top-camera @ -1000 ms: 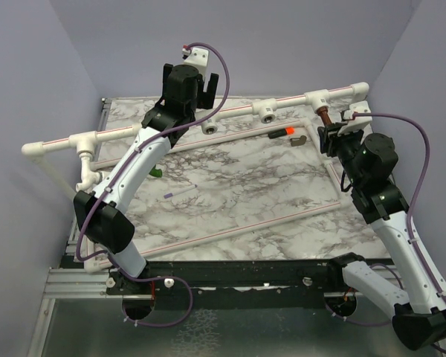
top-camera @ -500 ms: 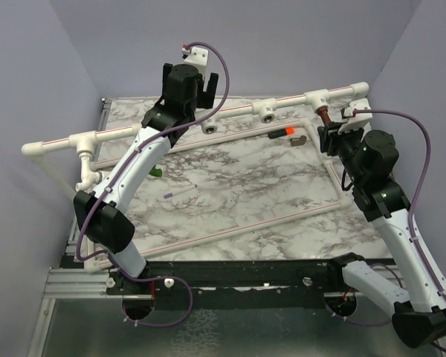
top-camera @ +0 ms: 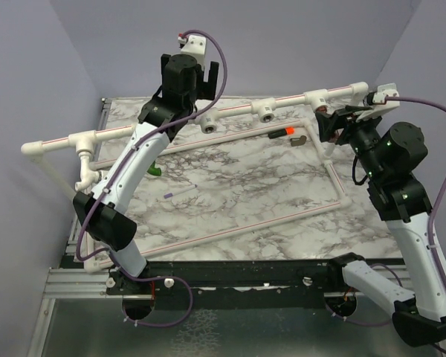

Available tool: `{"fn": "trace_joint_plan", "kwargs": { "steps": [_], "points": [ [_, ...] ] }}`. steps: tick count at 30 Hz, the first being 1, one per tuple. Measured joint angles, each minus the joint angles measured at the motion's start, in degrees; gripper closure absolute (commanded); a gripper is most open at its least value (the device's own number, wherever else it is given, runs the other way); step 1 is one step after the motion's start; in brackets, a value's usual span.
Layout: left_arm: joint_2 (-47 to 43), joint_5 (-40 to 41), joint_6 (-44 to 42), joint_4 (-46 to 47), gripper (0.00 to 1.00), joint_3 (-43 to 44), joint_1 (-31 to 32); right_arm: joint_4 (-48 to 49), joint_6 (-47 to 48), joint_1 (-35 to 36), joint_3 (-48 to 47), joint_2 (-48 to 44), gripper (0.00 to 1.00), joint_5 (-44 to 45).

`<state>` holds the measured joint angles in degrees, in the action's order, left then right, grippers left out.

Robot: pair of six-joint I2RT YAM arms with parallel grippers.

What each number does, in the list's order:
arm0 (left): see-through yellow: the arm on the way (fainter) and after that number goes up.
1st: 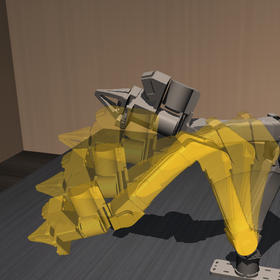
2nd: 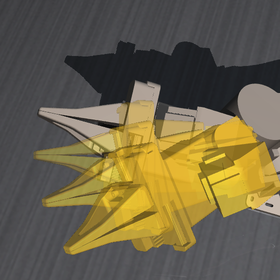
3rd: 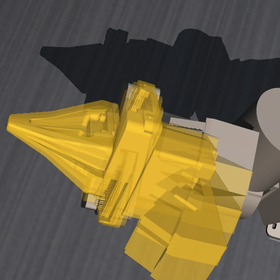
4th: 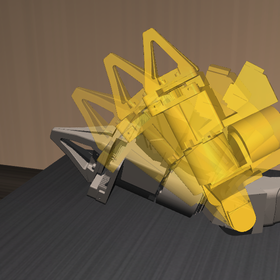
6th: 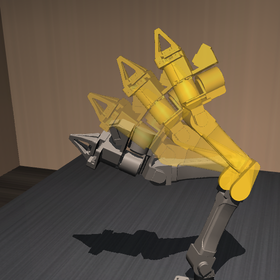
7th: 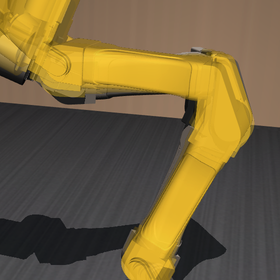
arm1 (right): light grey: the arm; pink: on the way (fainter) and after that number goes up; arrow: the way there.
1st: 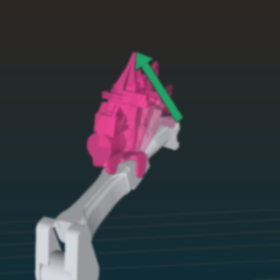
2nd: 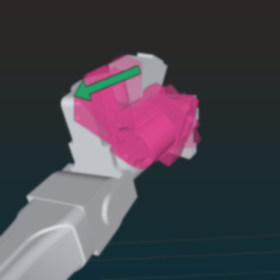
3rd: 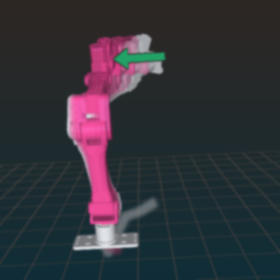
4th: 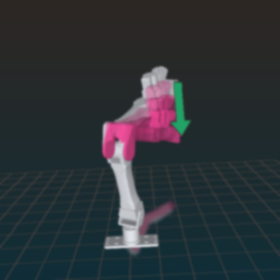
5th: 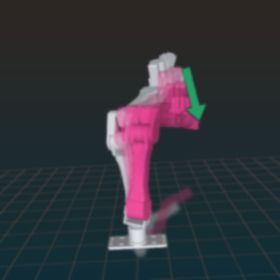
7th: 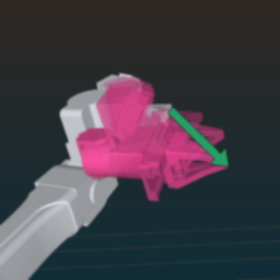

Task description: Install the water faucets

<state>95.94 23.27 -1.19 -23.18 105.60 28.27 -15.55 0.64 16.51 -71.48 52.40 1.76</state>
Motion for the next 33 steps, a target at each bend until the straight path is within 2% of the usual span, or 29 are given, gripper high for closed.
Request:
{"fn": "trace_joint_plan", "kwargs": {
  "steps": [8, 11, 20, 26, 33],
  "points": [
    [-0.1, -3.1, 3.3, 0.7, 0.03, 8.1, 0.1, -5.5, 0.3, 0.0, -1.1, -3.4, 0.19, -0.7],
    [-0.9, -5.5, 4.7, 1.9, 0.03, 8.5, 0.2, -8.9, 0.2, 0.0, -1.7, -5.4, 0.19, -0.6],
    [-7.0, -18.5, 10.4, 3.4, 0.03, 7.7, 0.3, -20.9, -3.4, 0.0, -1.1, -16.2, 0.20, 2.5],
    [-15.9, -28.2, 14.4, 5.0, 0.02, 1.2, 0.3, -24.3, -4.5, 0.0, 6.1, -20.7, 0.16, 5.8],
    [-24.8, -38.6, 18.0, 6.4, 0.02, -6.8, 0.3, -22.1, -3.5, 0.0, 20.9, -23.6, 0.14, 6.5]
  ]
}}
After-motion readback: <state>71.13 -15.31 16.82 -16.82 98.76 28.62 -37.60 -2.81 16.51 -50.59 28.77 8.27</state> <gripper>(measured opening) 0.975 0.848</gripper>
